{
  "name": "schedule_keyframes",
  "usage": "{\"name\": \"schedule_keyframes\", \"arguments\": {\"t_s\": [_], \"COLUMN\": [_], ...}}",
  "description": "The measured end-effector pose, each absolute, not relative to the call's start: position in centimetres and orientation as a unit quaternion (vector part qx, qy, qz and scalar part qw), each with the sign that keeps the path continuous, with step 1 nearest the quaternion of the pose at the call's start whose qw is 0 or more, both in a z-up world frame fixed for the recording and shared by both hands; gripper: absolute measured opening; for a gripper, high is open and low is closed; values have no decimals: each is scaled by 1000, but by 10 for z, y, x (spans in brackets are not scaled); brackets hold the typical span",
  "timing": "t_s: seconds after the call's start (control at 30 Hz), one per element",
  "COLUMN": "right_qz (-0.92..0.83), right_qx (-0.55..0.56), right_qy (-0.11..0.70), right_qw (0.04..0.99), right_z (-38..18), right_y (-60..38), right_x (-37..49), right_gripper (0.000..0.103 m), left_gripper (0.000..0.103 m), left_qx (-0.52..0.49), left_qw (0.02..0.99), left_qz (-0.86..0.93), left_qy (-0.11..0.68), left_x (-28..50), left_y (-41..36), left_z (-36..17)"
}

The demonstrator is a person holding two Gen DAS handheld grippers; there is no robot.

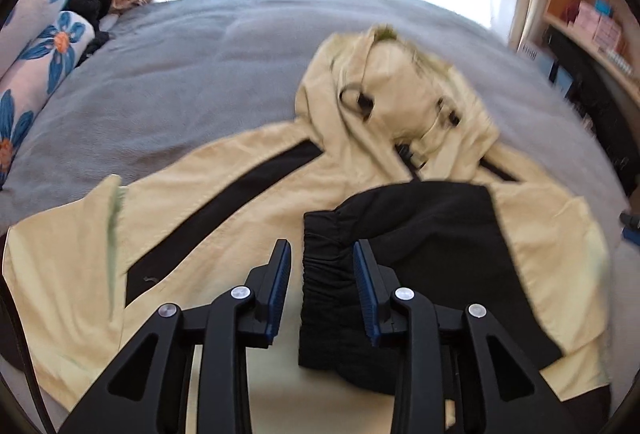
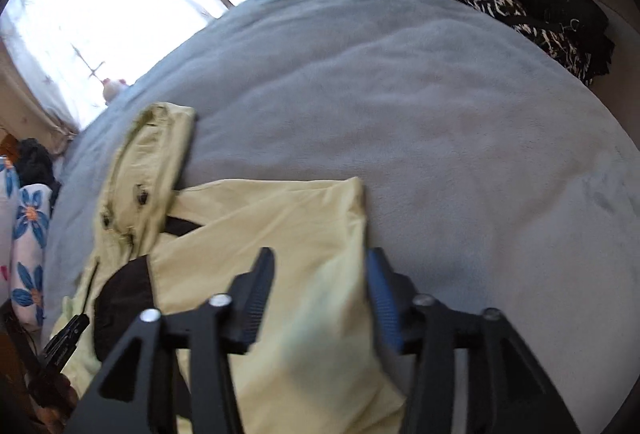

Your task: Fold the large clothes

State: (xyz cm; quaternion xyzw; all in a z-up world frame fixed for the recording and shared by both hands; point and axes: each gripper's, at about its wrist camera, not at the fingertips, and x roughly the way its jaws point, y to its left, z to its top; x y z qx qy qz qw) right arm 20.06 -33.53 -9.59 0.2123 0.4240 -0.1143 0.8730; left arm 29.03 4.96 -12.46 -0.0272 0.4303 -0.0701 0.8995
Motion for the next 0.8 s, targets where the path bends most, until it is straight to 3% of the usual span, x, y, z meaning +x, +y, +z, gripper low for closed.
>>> {"name": "schedule_keyframes", "arguments": {"t_s": [0.2, 0.4, 0.6, 0.8], "right_qz": [-53, -4, 6, -61], "right_qx": [137, 99, 123, 120], "right_qy": [456, 466, 487, 478], "right_qw": [878, 879, 865, 868], "right_z": [-104, -125, -153, -158], "right_y": [-253, -193, -191, -231], "right_x": [186, 179, 178, 166], "right_gripper": [53, 53, 53, 48], "left_gripper": [31, 31, 31, 34], "left_qx": [-24, -35, -33, -17], "left_qw": [888, 881, 869, 872], "left_qz": [-71, -88, -71, -68], "left_qy": [453, 463, 488, 484], "left_x": [262, 241, 236, 237], "left_y": [28, -7, -28, -32], "left_z": [-112, -132, -172, -174]}}
